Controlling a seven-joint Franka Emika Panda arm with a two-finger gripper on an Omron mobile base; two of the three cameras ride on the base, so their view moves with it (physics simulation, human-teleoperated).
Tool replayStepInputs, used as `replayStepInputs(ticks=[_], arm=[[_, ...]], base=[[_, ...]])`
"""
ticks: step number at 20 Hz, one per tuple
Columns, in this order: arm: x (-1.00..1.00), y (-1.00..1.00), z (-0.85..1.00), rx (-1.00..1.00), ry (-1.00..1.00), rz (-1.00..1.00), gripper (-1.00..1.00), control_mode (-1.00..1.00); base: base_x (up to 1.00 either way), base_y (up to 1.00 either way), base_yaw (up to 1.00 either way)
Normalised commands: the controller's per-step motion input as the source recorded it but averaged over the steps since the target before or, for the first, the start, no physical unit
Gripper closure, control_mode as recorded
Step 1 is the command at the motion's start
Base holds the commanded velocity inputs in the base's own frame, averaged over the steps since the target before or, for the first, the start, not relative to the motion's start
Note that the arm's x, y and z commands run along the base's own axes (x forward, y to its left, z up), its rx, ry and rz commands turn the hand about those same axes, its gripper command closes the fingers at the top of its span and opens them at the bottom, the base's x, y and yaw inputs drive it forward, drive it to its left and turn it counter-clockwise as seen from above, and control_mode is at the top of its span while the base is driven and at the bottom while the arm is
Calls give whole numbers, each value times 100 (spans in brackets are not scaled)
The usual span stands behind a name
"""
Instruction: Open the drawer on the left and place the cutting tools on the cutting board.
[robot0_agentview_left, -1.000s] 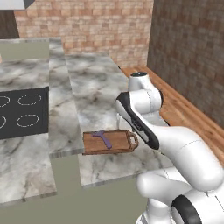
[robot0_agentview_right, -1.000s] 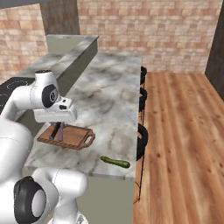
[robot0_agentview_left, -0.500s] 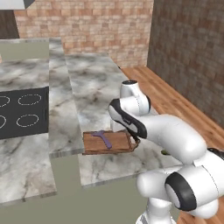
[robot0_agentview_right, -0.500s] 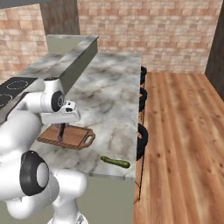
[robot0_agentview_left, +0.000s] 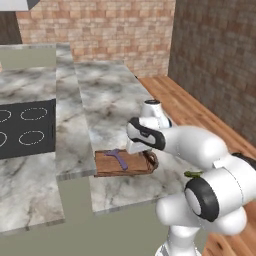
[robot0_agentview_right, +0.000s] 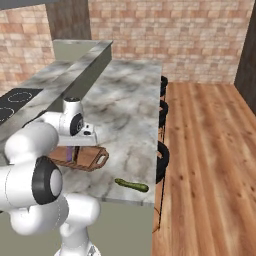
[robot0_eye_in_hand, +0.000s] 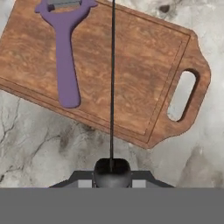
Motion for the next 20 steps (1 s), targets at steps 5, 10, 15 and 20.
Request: replayStepInputs(ticks=[5,10,15,20], arm=[[33,0,-33,6,1,0,100,-100],[29,0,-21,1,2,0,100,-100],[20,3,-22,0,4,0,100,-100],[20,11,-29,0,6,0,100,-100]], base=[[0,0,0],[0,0,0],[0,0,0],[0,0,0]])
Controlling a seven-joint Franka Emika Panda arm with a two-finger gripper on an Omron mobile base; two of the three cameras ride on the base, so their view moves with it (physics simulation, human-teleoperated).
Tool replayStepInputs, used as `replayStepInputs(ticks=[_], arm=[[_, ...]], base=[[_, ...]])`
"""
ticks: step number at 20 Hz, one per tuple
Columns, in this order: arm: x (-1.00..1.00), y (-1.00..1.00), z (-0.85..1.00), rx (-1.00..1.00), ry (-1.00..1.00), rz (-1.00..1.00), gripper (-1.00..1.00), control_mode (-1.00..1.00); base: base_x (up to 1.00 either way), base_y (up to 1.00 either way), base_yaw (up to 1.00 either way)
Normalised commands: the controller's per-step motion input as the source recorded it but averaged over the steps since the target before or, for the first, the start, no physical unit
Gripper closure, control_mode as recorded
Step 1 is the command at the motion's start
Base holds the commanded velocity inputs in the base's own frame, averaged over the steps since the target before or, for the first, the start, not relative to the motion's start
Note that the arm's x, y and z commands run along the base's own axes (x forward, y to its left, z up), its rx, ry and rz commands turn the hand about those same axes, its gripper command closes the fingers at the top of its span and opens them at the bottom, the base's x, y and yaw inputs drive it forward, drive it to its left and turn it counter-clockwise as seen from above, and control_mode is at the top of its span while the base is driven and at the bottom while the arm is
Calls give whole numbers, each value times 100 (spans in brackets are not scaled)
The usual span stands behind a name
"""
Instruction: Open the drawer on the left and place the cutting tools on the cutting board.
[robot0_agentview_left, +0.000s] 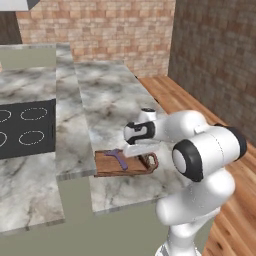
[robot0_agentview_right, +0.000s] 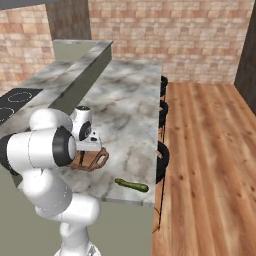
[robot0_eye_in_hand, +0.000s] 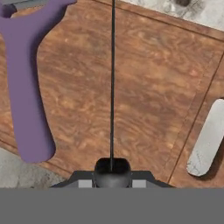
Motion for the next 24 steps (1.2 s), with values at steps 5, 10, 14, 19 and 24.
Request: replayStepInputs(ticks=[5,10,14,19,24], arm=[[27,12,-30,0,7,0,100,-100],[42,10,-27,0,7,0,100,-100],[42,14,-24,0,8,0,-100,-100],[13,2,-5,0,3,0,-100,-100],[-26,-5,41,0,-4,-1,-100,-100]], base=[[0,0,0],[0,0,0],[0,0,0],[0,0,0],[0,0,0]])
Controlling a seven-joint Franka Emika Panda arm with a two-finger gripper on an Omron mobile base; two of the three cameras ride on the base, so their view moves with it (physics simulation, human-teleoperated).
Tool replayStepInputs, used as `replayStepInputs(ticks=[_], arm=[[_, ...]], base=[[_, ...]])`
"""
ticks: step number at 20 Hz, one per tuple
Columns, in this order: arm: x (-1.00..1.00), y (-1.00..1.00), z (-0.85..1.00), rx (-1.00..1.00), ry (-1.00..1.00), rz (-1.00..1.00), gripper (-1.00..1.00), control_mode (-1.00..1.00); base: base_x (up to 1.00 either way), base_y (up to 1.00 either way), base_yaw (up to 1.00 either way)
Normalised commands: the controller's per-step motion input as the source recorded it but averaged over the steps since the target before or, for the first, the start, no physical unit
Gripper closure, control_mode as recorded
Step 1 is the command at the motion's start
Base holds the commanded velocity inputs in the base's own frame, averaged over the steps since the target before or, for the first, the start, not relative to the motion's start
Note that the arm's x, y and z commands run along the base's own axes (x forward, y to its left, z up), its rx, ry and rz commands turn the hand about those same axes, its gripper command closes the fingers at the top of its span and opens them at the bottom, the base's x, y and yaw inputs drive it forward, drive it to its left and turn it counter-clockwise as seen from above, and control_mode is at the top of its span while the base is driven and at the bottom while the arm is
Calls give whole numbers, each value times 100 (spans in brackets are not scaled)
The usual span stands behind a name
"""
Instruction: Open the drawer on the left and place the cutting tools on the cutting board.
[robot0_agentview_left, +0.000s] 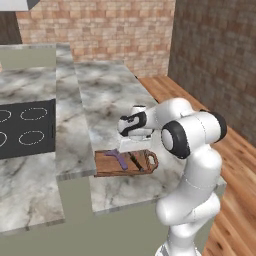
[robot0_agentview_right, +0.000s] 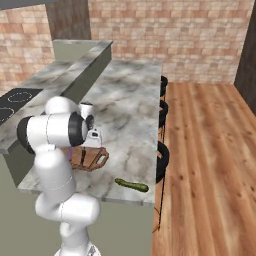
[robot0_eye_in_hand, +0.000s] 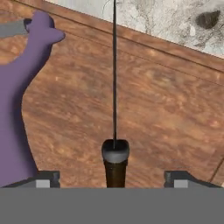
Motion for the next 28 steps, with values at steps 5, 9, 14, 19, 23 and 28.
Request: replayStepInputs(ticks=[5,9,14,19,23,28], arm=[[-69,-24,99,0,-15,-6,-100,-100],[-82,-33,98,0,-13,-7,-100,-100],[-98,-36,92,0,-2,-9,-100,-100],[-97,-9,100,0,0,-7,-100,-100],[-82,0,100,0,0,-4,-100,-100],[-72,0,77,-1,0,-2,-100,-100]], base=[[0,0,0],[0,0,0],[0,0,0],[0,0,0],[0,0,0],[0,0,0]])
